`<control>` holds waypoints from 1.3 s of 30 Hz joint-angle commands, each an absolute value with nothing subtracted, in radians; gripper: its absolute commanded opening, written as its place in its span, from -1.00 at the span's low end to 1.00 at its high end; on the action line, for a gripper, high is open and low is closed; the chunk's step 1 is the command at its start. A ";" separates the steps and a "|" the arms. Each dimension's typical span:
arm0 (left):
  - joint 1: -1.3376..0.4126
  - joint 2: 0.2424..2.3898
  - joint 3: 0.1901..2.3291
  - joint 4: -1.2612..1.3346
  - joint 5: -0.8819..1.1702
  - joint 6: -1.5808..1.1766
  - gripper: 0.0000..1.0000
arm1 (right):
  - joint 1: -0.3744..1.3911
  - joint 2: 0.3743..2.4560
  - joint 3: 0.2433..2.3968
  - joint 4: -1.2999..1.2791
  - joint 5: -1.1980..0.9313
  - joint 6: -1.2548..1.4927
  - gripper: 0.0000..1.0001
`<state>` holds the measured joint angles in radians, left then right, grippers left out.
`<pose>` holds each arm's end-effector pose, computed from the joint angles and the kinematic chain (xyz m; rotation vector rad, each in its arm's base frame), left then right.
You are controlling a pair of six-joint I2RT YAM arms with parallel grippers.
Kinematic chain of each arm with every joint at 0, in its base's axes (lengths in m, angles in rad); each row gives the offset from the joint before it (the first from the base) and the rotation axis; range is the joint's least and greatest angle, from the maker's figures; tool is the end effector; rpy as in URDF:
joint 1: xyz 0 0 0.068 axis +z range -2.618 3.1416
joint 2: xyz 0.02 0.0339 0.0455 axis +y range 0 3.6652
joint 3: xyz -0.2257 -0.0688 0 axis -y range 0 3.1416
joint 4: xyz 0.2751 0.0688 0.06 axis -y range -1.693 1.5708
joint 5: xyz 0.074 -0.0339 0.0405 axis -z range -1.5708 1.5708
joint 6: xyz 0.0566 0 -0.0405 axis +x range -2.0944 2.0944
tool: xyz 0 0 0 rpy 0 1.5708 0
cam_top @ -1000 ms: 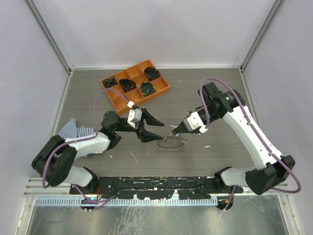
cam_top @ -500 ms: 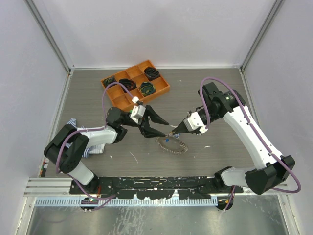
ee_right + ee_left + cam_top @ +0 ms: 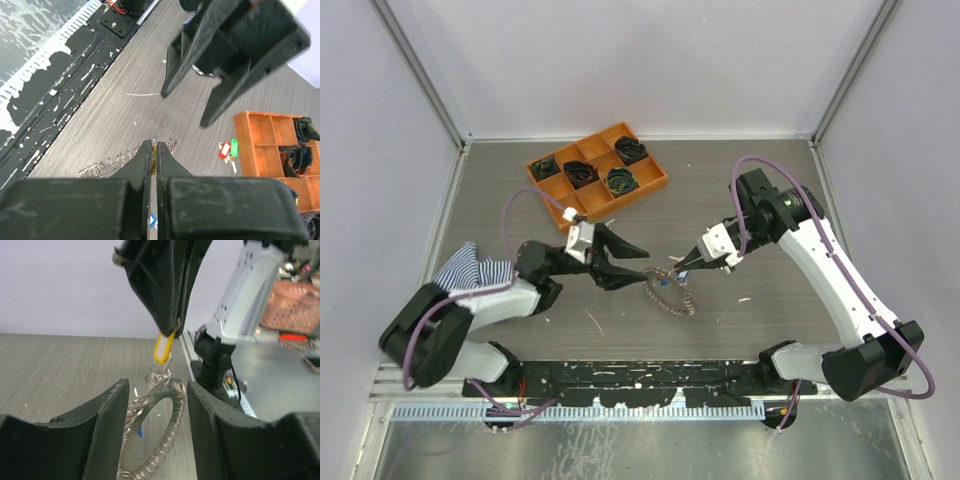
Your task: Remove the keys from the keyring
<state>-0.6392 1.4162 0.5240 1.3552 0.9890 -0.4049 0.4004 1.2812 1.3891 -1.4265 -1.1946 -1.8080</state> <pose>0.2115 -0.2161 0.2070 1.0888 0.9875 -1.4111 0.2062 0.1445 0.3273 -1.8983 0.7595 0.8892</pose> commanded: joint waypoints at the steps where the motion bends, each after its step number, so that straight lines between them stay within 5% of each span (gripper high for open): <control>1: -0.654 1.202 0.430 1.357 0.710 -0.546 -0.01 | 0.392 1.209 1.357 -1.211 -1.215 -1.487 -0.98; 10: -0.956 0.858 0.608 0.422 0.369 -0.039 0.20 | 0.378 1.146 1.280 -0.974 -1.171 -1.119 -0.98; 22: -0.972 0.933 0.659 0.529 0.365 0.046 0.54 | 0.365 1.110 1.305 -0.976 -1.170 -1.030 -0.99; 26: -1.001 0.993 0.695 0.526 0.331 -0.017 0.31 | 0.341 1.099 1.310 -0.974 -1.176 -1.007 -0.99; 39: -1.117 1.092 0.783 0.573 0.149 0.102 0.10 | 0.334 1.079 1.368 -1.014 -1.159 -0.951 -0.98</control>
